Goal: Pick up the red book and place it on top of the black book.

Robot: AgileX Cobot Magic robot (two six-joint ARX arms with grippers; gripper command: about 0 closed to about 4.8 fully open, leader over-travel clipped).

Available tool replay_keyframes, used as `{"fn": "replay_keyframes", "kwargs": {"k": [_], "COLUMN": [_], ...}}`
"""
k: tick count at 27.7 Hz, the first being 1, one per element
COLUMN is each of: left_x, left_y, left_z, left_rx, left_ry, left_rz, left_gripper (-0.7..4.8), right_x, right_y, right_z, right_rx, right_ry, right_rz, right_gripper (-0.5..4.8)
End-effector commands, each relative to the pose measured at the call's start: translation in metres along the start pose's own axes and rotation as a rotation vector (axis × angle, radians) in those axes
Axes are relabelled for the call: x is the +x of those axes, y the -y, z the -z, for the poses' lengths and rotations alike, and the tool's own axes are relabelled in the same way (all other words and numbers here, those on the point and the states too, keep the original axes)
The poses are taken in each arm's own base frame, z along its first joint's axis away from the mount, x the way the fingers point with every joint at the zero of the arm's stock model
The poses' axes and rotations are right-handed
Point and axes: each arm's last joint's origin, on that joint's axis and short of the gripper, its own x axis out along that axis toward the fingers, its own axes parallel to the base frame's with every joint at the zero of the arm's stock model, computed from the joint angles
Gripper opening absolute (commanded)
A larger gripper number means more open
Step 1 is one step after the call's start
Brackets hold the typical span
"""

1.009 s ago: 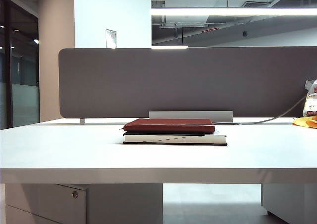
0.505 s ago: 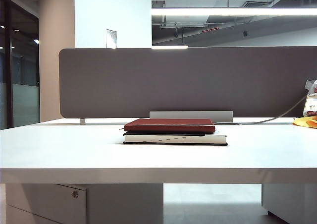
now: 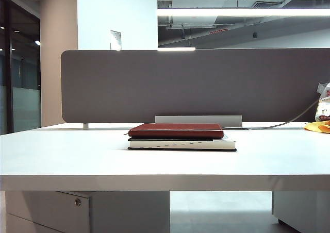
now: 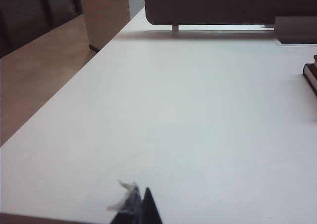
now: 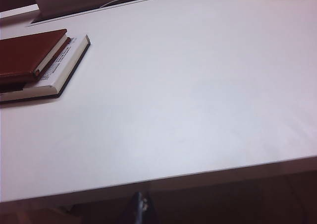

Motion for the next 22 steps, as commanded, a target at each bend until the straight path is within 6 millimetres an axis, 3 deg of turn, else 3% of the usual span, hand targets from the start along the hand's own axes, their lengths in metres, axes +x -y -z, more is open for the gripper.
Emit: {"fn": "replay_keyframes", "kwargs": {"k": [1, 22], "left_x": [0.0001, 0.0001], "left_y": [0.0001, 0.0001], "left_z": [-0.0011, -0.0011], "left_rx": [-0.001, -0.001], "left_ry": [0.012, 0.012], "left_rz": [0.004, 0.003], "left_gripper": [-0.05, -0.05], "right_x": [-0.0006, -0.0001], "right_y": [-0.0006, -0.0028], "right_z": [-0.0026, -0.0003], "right_rx": [-0.034, -0.059], "right_ry": [0.018, -0.019], "right_rz": [-0.002, -0.088], "right_gripper": [-0.05, -0.05]}}
